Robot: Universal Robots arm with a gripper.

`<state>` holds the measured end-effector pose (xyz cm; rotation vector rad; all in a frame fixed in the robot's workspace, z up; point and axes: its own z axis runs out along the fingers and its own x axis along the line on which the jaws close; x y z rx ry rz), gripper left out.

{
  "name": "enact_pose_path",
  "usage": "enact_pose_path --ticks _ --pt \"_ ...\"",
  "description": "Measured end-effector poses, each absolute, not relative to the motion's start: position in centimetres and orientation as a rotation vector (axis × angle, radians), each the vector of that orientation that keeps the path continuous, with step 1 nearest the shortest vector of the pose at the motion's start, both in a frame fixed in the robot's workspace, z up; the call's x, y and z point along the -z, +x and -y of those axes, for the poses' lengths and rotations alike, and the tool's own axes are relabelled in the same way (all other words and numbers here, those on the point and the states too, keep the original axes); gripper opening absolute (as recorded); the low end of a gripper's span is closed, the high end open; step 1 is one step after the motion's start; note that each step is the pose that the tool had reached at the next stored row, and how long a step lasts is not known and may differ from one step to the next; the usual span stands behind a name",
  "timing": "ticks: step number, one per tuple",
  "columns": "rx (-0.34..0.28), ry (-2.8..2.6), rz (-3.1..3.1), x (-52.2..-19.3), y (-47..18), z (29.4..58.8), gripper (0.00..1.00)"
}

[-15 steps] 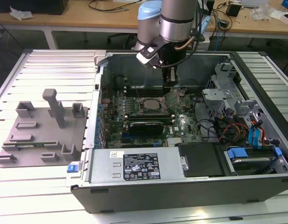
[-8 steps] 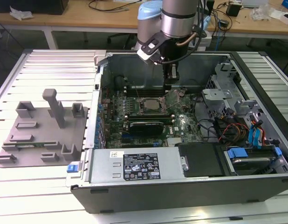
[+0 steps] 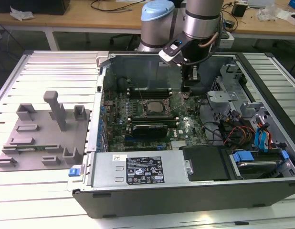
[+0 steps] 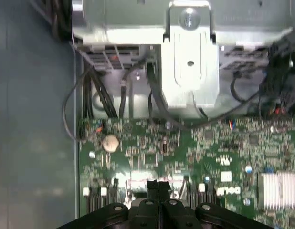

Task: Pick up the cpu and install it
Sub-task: 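Close the cpu cover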

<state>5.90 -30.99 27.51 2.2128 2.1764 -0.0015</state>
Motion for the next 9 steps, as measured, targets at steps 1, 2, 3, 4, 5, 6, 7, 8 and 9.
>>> enact_pose_path --ticks 1,2,3,4,5,6,7,8,9 --pt "0.002 2.213 -2.176 -27.5 6.2 31.0 0.11" --pt "0.002 2.213 -2.177 -27.5 6.6 31.0 0.11" --pt "0.002 2.213 -2.177 -27.4 6.8 31.0 0.11" --pt "0.003 2.213 -2.177 -27.2 6.9 31.0 0.11" --pt "0.004 2.214 -2.177 -26.9 7.0 31.0 0.11" --pt "0.004 2.214 -2.177 -26.8 7.1 31.0 0.11" --pt "0.005 2.215 -2.178 -26.6 7.1 31.0 0.11" --pt "0.006 2.215 -2.178 -26.4 7.2 31.0 0.11" --pt "0.008 2.216 -2.179 -26.1 7.3 31.0 0.11"
